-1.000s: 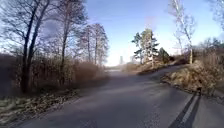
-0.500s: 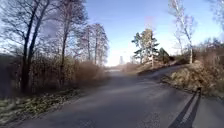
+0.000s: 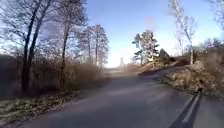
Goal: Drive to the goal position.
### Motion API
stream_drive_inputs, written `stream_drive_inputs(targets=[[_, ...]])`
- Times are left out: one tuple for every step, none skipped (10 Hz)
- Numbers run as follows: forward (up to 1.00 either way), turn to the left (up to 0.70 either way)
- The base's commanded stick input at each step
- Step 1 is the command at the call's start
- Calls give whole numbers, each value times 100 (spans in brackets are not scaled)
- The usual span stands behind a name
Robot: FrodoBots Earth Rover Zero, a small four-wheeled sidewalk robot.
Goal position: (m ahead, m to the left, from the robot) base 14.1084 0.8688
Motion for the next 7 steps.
stream_drive_inputs(targets=[[70, 0], [70, 0], [70, 0], [70, 0], [70, 0], [70, 0], [70, 0]])
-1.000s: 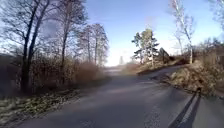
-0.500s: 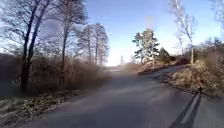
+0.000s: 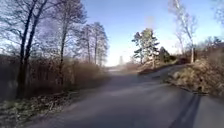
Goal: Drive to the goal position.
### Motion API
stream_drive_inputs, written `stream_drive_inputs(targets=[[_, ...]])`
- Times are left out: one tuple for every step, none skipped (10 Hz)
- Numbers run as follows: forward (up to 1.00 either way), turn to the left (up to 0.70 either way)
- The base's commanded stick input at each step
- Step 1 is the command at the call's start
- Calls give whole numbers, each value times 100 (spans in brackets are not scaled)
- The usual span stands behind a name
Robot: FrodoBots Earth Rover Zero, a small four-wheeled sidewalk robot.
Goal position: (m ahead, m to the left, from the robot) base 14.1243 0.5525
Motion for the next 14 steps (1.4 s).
stream_drive_inputs(targets=[[70, 0], [70, 0], [70, 0], [70, 0], [70, 0], [70, 0], [70, 0], [70, 0], [70, 0], [70, 0], [70, 0], [70, 0], [70, 0], [70, 0]])
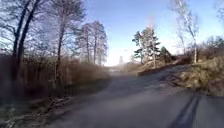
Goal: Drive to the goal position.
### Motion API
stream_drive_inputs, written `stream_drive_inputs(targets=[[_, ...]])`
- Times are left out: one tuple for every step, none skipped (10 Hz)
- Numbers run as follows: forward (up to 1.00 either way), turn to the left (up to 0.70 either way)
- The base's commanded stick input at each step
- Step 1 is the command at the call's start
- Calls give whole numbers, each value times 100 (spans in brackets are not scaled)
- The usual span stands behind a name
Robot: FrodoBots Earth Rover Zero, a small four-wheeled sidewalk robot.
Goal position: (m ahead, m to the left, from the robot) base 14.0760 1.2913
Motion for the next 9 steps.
stream_drive_inputs(targets=[[70, -14], [70, -35], [70, -35], [70, -20], [70, 0], [70, 0], [70, 0], [70, 0], [70, 0]])
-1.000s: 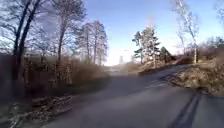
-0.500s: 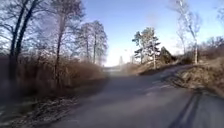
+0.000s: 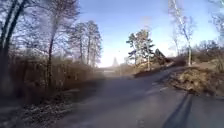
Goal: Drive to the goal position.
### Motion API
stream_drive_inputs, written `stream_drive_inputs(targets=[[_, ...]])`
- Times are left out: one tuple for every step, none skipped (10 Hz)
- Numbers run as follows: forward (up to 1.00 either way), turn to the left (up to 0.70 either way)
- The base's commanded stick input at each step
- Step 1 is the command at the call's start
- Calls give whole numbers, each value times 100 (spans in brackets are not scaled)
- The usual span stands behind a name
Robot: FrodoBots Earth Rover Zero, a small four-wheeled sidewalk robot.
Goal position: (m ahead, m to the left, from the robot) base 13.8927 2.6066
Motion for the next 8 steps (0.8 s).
stream_drive_inputs(targets=[[70, 0], [70, 0], [70, 0], [70, 0], [70, 0], [70, 0], [70, 0], [70, 0]])
